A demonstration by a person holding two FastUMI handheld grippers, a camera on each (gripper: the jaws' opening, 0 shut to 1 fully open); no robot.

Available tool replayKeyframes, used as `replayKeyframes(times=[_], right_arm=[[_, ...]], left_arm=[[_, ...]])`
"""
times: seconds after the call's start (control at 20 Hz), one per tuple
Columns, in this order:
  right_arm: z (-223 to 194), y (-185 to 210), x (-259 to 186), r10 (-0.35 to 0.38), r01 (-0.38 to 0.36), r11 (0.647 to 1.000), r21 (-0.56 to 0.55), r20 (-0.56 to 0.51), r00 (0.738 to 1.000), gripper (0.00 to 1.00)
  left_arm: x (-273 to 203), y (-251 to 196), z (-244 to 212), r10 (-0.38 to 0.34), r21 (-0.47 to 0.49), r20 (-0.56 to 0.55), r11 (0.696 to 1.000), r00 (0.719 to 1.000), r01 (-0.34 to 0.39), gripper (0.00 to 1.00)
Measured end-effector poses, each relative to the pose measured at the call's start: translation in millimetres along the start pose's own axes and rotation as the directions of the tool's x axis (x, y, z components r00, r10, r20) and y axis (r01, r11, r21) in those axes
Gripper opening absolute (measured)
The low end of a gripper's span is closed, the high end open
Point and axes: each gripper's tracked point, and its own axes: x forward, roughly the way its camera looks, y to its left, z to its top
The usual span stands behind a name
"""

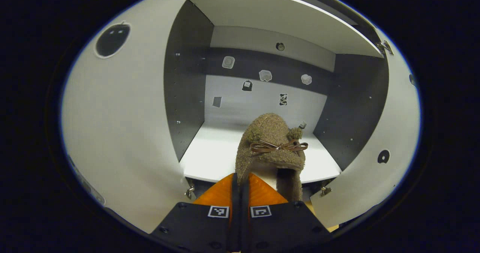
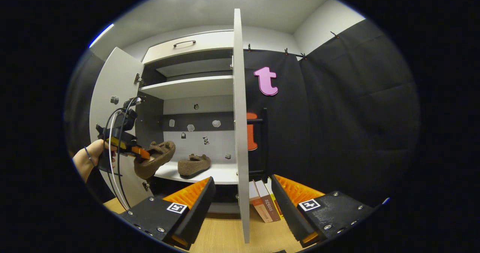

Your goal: Grab one shoe with the right hand and put it into the shoe cabinet, grab the other shoe with the left hand and put it into the shoe cabinet; then close the right door with the right hand and the left door with the left hand.

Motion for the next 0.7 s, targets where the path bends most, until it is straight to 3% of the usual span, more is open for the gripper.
replayKeyframes(times=[0.35,0.7], right_arm=[[-3.4,-23.2,-0.2,-0.067,0.067,0.998,0.0,-0.012,0.998,0.92],[-5.6,-29.6,-0.5,-0.088,0.088,0.996,0.002,-0.031,0.996,0.92]], left_arm=[[76.6,8.1,41.3,0.016,-0.017,-0.016,1.0,1.0,-0.017,0.07],[136.8,8.5,16.9,0.033,0.015,-0.127,0.999,0.991,-0.032,0.06]])
